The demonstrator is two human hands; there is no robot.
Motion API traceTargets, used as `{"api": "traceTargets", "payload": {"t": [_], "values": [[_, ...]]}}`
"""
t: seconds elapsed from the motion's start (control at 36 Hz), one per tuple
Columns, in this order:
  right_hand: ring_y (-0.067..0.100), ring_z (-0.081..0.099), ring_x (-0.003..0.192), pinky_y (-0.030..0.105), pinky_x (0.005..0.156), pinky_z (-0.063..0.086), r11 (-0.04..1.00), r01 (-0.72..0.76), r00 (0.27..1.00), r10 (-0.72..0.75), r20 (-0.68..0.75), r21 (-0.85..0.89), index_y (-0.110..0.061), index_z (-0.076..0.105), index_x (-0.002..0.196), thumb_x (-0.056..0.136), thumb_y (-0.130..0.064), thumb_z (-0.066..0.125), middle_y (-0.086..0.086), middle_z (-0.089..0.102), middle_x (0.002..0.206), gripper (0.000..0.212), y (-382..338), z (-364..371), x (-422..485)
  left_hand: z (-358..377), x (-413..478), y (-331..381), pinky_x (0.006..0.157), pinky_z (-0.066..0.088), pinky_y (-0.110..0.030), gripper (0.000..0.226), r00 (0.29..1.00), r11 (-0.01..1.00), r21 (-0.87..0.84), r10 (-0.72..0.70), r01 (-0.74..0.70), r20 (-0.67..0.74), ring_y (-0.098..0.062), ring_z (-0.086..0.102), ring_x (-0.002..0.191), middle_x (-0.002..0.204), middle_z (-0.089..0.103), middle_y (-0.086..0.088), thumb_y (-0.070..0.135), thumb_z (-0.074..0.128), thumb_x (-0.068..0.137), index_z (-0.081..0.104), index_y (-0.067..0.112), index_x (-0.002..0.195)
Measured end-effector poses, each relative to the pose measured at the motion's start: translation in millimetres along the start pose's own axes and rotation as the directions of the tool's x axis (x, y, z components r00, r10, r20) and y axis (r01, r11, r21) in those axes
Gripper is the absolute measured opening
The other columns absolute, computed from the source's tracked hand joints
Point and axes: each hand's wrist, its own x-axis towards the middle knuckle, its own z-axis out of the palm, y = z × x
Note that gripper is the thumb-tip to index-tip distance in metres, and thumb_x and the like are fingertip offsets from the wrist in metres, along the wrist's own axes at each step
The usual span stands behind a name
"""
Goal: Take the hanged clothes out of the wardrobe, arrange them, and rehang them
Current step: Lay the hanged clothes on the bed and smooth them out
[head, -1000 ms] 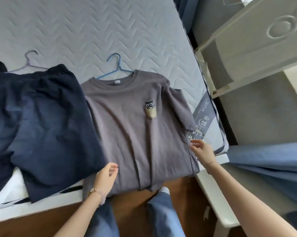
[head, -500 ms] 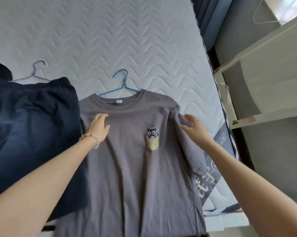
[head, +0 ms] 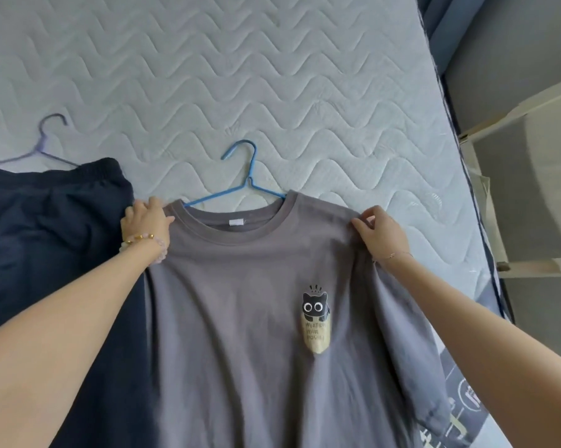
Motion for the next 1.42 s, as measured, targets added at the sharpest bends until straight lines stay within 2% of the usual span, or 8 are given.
{"api": "traceTargets", "payload": {"t": [0.25,0.44,0.61,0.83,0.94,1.08,1.28,1.42], "values": [[0.035,0.058,0.093,0.031,0.072,0.035,0.999,0.047,0.999,-0.046,0.002,-0.019,-0.013,0.064,0.095,0.091,-0.022,0.052,0.019,0.066,0.098,0.015,51.3,-45.2,18.6,-3.2,-22.8,26.5,0.079,0.046,-0.044,0.018,0.883,0.868,0.161,0.465,-0.47,0.068,-0.033,0.055,0.102,0.114,0.054,-0.016,0.017,0.037,0.099,0.049,0.005,0.106],[0.041,0.058,0.1,0.042,0.086,0.045,0.997,-0.055,0.982,0.044,-0.184,-0.055,-0.009,0.065,0.105,0.09,-0.022,0.055,0.024,0.065,0.106,0.022,106.8,-124.6,69.9,-22.6,-14.1,149.8,0.063,0.033,-0.034,0.021,0.866,0.868,0.046,0.497,-0.495,-0.054,-0.036,0.06,0.103,0.125,0.057,-0.008,0.029,0.034,0.1,0.045,0.012,0.105],[0.041,0.059,0.1,0.046,0.089,0.05,0.98,-0.14,0.961,0.1,-0.259,-0.141,-0.017,0.065,0.107,0.08,-0.042,0.052,0.02,0.065,0.108,0.039,103.4,-183.9,136.5,-59.7,36.3,233.1,0.08,0.038,-0.04,0.016,0.816,0.838,0.116,0.546,-0.533,-0.189,-0.034,0.052,0.113,0.119,0.06,-0.014,0.008,0.042,0.095,0.052,0.007,0.107],[0.039,0.058,0.108,0.041,0.097,0.046,0.996,0.015,0.944,-0.043,-0.327,-0.088,-0.017,0.067,0.113,0.082,-0.025,0.052,0.019,0.065,0.115,0.035,23.0,-181.6,187.2,-87.1,94.6,231.0,0.091,0.043,-0.046,0.027,0.936,0.982,-0.016,0.174,-0.188,-0.307,-0.042,0.052,0.116,0.125,0.055,-0.023,0.021,0.049,0.093,0.06,0.009,0.115],[0.024,0.073,0.068,0.033,0.064,0.06,0.959,0.035,0.96,0.046,-0.278,0.281,-0.024,0.065,0.1,0.079,-0.015,0.042,0.005,0.069,0.076,0.032,-8.0,-167.8,206.5,-90.3,109.4,220.3,0.091,0.044,-0.045,0.028,0.933,0.984,-0.16,0.014,-0.077,-0.36,-0.045,0.053,0.113,0.12,0.057,-0.027,0.02,0.042,0.094,0.053,0.007,0.117],[0.02,0.056,0.086,0.021,0.05,0.051,0.958,0.064,0.996,-0.077,0.036,0.279,-0.015,0.028,0.144,0.084,-0.019,0.054,0.006,0.053,0.115,0.065,-4.9,-139.2,213.8,-58.1,116.8,209.5,0.097,0.035,-0.014,0.067,0.973,0.818,-0.555,0.22,-0.149,0.064,-0.021,0.04,0.132,0.149,0.034,-0.016,0.009,0.05,0.094,0.014,0.017,0.15],[0.017,0.044,0.13,0.017,0.098,0.032,0.96,0.199,0.978,-0.207,0.022,0.195,-0.013,0.028,0.146,0.087,-0.002,0.052,0.003,0.044,0.145,0.065,46.9,-104.4,150.0,-13.1,66.4,152.3,0.116,0.028,-0.032,0.059,0.975,0.794,-0.573,0.22,-0.201,-0.038,-0.021,0.04,0.136,0.147,0.042,-0.008,0.005,0.049,0.089,0.034,0.016,0.145],[0.02,0.033,0.139,0.019,0.109,0.018,0.944,0.311,0.95,-0.312,-0.011,0.112,-0.01,0.042,0.139,0.084,0.002,0.055,0.007,0.041,0.147,0.057,86.1,-79.3,77.5,-0.5,3.3,81.9,0.105,0.035,-0.046,0.046,0.979,0.956,-0.279,-0.14,0.096,-0.145,-0.037,0.043,0.127,0.138,0.047,-0.02,0.024,0.049,0.094,0.041,0.012,0.138]]}}
